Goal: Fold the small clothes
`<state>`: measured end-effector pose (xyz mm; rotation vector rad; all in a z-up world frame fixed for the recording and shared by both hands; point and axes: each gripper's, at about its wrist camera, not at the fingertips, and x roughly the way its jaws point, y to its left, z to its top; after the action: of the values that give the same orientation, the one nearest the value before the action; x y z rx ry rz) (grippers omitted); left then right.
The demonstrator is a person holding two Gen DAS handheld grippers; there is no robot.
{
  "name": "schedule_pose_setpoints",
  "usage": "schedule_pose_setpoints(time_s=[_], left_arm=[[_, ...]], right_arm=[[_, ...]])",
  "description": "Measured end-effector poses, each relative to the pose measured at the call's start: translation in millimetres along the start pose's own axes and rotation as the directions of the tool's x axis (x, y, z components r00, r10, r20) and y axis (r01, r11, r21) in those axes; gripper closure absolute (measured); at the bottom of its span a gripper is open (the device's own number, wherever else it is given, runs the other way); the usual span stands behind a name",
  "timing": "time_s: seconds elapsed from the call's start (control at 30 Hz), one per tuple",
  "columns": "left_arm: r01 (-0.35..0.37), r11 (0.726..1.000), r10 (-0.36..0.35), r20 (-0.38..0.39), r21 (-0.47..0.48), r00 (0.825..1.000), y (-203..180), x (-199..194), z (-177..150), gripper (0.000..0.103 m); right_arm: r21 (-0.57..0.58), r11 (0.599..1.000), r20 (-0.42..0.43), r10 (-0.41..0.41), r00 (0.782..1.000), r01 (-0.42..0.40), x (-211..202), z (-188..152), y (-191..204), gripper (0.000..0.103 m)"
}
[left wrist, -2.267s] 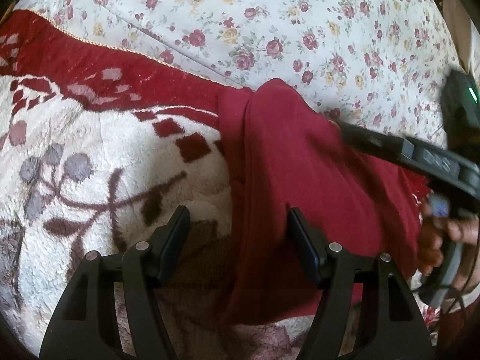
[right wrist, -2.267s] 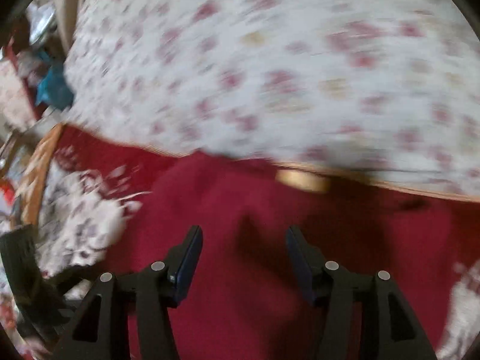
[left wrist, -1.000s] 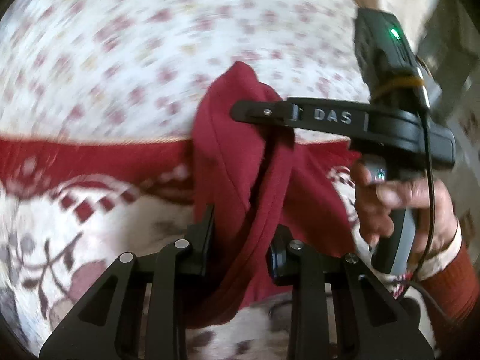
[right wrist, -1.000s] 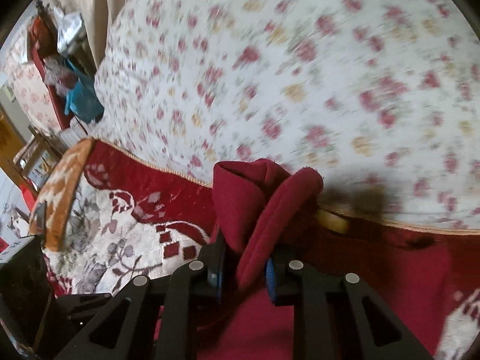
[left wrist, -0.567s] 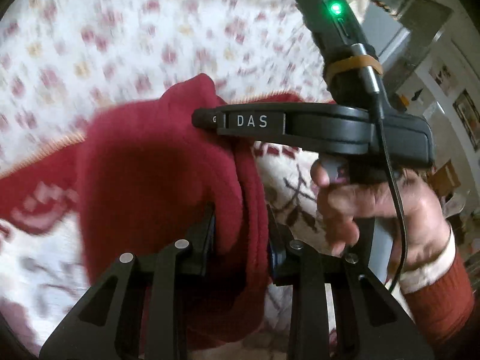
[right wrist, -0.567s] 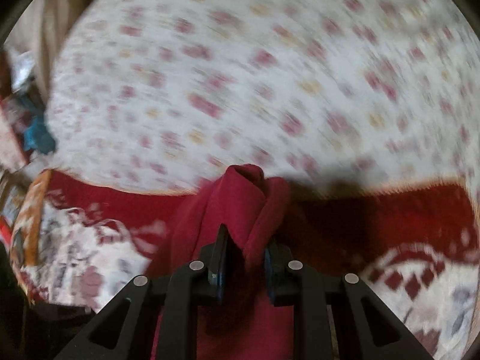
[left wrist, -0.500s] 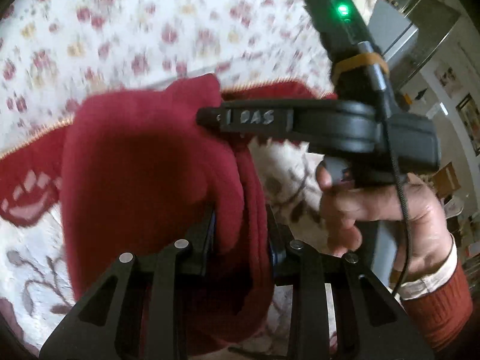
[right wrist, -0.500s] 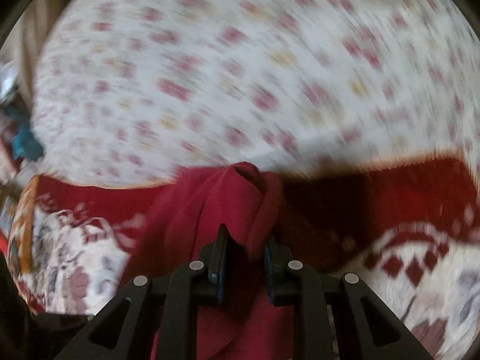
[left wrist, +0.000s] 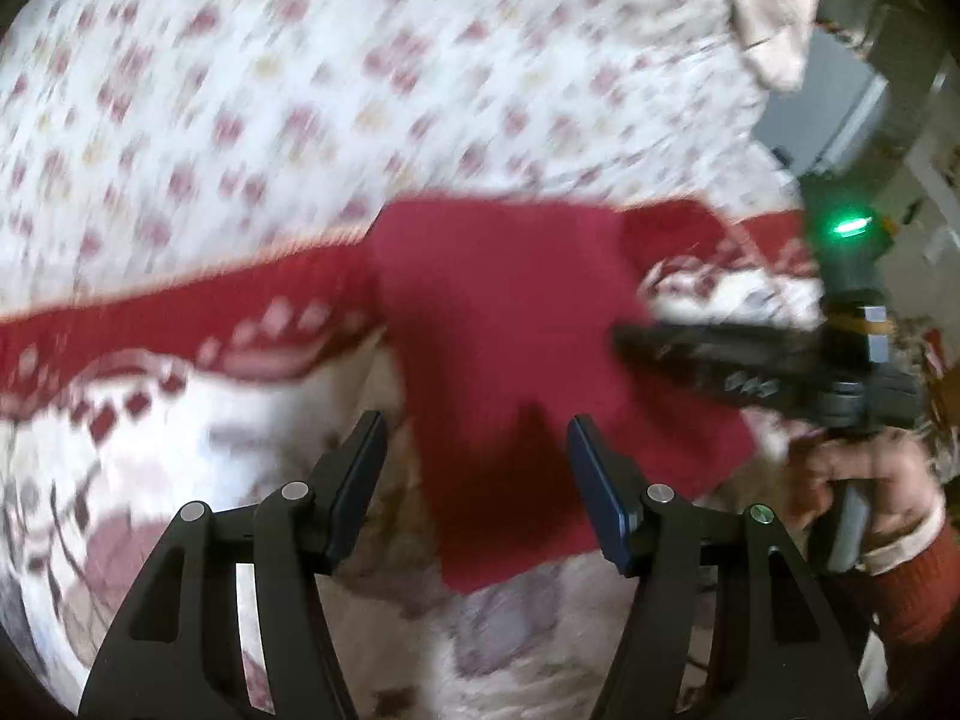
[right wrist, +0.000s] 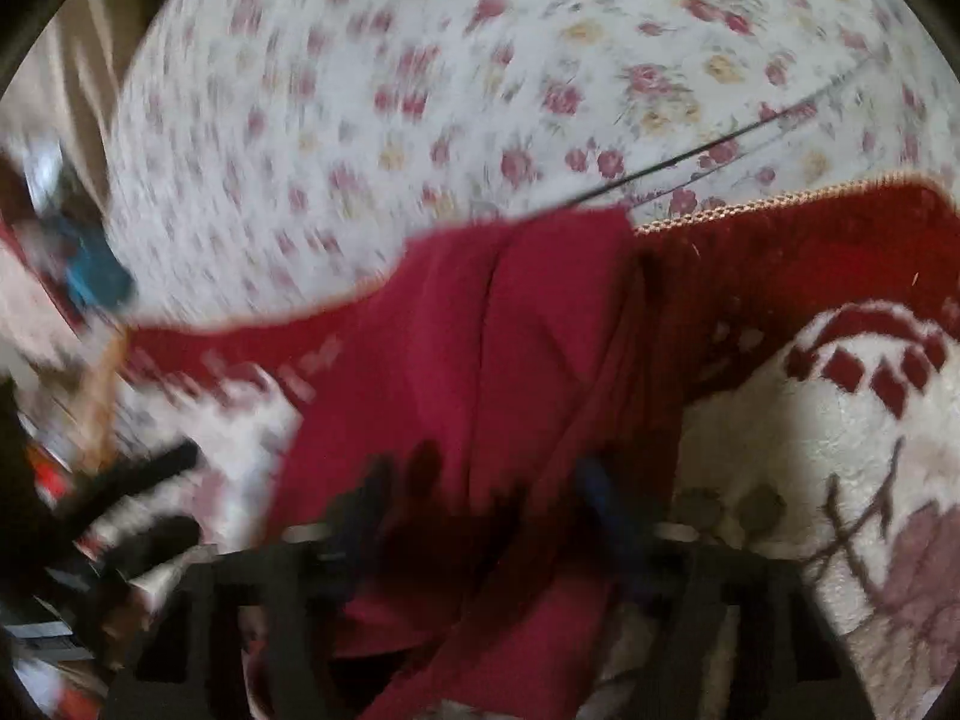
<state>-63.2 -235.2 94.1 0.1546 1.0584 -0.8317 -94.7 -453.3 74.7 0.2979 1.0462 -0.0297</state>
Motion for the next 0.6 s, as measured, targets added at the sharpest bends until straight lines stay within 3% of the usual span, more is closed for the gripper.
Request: schedule_pose_setpoints(time_s=[0.07,0.13,0.2,0.27,0.33,0.4,0.47,0.53,0.57,0.6], left_arm=[[-0.006,1.0,0.005,-0.021,-0.006,1.0,1,10,-16,0.041],[0.015,1.0,-0.015,-0.039,-0.004,0.999,1,15,-33,0.041],[0.027,1.0,-0.028,-0.045,-0.011,0.999,1,22,-42,0.041],[0.018,1.0,-0.019,-0.037,-0.007,0.999,1,25,-42,0.041],[0.018,1.0,-0.018,-0.03,-0.001,0.999,-1,26,-38,0.041],[0.02,1.0,-0.02,-0.028,0.004,0.999,-3,26,-38,0.041],[0.017,1.0,-0.017,-0.029,0.004,0.999,-4,29,-39,0.041],[0.017,1.0,-0.017,-0.03,0.009,0.999,-5,30,-40,0.041],[0.017,1.0,-0.016,-0.029,0.01,0.999,-5,30,-40,0.041],[0.017,1.0,-0.017,-0.03,0.009,0.999,-5,30,-40,0.04]], right_arm=[[-0.06,0.998,0.042,-0.026,0.999,0.028,-6,-4,3,0.079],[-0.057,0.996,0.02,-0.069,0.997,0.07,1,-16,-8,0.079],[-0.045,0.997,-0.008,-0.057,0.998,0.057,10,-25,-16,0.079],[0.003,1.0,0.033,-0.007,0.999,0.007,-5,-19,-22,0.079],[0.051,0.999,0.081,0.014,0.997,-0.018,-18,-8,-26,0.066],[0.079,0.997,0.135,0.001,0.991,-0.012,-25,10,-27,0.04],[0.095,0.995,0.108,-0.022,0.994,0.011,-12,26,-27,0.039],[0.116,0.993,0.06,-0.027,0.998,0.02,13,41,-27,0.052],[0.11,0.993,0.041,-0.046,0.998,0.041,19,43,-26,0.084],[0.093,0.992,0.04,-0.085,0.996,0.081,25,47,-24,0.089]])
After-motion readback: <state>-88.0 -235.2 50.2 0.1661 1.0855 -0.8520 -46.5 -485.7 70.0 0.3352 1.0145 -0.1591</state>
